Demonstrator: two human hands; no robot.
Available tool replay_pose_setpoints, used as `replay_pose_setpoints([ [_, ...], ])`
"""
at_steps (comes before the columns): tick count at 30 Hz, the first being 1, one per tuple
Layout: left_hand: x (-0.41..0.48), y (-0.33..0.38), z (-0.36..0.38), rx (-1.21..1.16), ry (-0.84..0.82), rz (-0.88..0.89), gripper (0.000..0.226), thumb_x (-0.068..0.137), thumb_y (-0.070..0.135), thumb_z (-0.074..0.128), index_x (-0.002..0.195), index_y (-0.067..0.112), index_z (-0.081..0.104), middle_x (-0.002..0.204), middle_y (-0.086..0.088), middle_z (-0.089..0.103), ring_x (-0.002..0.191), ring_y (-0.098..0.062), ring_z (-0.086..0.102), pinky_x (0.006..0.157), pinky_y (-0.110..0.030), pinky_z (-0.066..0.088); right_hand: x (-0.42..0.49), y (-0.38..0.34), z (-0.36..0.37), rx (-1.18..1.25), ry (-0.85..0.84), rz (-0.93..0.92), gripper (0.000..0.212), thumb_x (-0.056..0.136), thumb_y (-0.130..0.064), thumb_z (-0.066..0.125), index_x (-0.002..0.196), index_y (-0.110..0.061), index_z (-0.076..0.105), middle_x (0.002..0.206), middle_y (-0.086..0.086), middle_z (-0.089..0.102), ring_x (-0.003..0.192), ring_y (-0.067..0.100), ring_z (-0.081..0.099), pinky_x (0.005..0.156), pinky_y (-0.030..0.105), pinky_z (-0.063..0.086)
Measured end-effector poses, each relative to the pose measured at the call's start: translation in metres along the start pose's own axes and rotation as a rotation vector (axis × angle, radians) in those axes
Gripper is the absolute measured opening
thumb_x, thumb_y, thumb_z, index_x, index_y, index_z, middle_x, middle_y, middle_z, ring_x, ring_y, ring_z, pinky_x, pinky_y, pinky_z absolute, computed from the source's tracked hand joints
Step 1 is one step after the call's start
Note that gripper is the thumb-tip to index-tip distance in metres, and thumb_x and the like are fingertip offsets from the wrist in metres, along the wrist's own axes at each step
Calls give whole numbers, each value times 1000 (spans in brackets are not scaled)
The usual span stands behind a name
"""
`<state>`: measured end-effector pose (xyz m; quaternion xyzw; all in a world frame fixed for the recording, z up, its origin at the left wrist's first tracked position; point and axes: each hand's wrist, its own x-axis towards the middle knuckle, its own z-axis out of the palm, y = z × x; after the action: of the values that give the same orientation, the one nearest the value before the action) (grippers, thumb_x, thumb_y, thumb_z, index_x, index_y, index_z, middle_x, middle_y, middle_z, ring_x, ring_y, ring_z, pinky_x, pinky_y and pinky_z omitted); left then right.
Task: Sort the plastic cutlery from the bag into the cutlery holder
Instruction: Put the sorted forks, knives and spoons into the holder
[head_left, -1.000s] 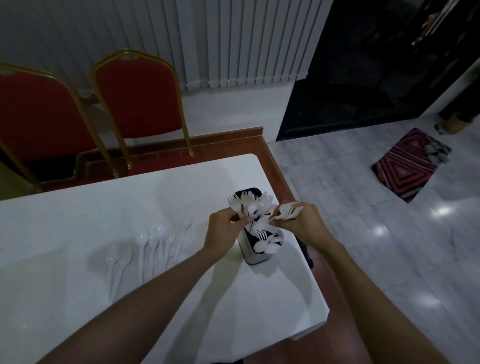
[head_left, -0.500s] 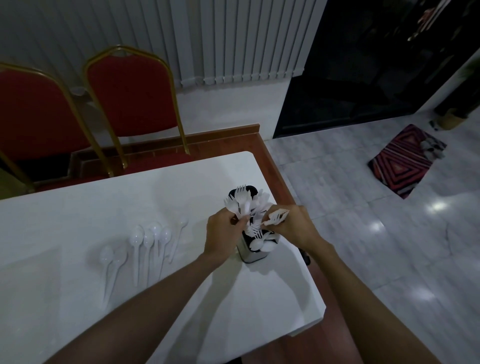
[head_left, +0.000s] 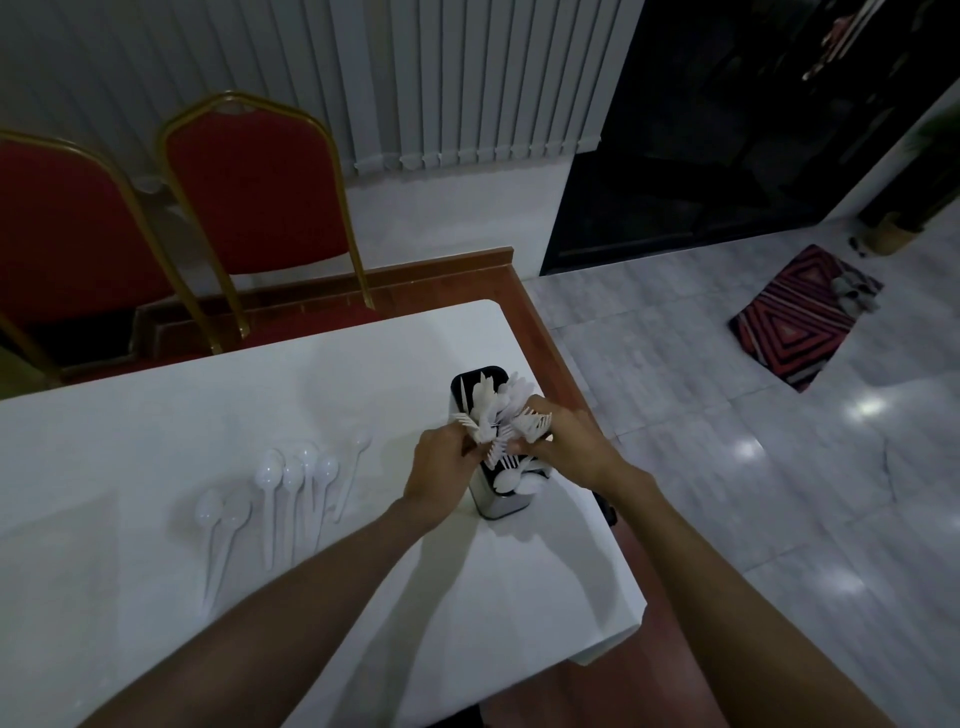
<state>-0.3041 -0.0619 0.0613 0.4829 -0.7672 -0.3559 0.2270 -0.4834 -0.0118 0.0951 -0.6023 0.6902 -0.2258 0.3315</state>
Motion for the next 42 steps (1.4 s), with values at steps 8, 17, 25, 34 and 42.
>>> replay_pose_setpoints([
  [8,-10,-5,-7,-135,-104,61,21,80,16,72,93,21,57,83,11,64,72,6,58,63,-5,39,-5,2,9,32,22,40,46,81,-26,77,113,-9,49,93,-10,59,87,12,64,75,35,55],
  [17,-9,3,-5,26,-54,35,13,92,21,57,93,9,60,92,-6,68,85,-22,64,72,-29,48,-24,-17,3,42,74,63,40,92,-53,53,110,-20,43,89,-8,63,81,11,64,72,34,57],
  [25,-13,1,-4,85,-63,-57,25,87,19,63,108,8,55,103,-9,57,92,-24,58,75,-26,41,-27,-6,18,-142,175,94,69,83,-68,50,134,-23,40,128,0,51,115,18,49,96,39,46],
  [34,-18,11,-8,5,28,52,16,85,22,67,89,10,58,87,-3,60,81,-19,58,65,-21,41,-21,3,26,-143,333,-74,22,95,-28,58,89,-7,63,87,7,57,83,24,52,74,46,48],
  [42,-27,16,-21,-220,37,46,42,79,33,74,103,29,40,89,11,56,79,-7,60,67,-14,51,-21,-4,19,-44,407,-60,16,93,-31,61,91,-15,62,91,0,58,84,17,55,73,33,48],
])
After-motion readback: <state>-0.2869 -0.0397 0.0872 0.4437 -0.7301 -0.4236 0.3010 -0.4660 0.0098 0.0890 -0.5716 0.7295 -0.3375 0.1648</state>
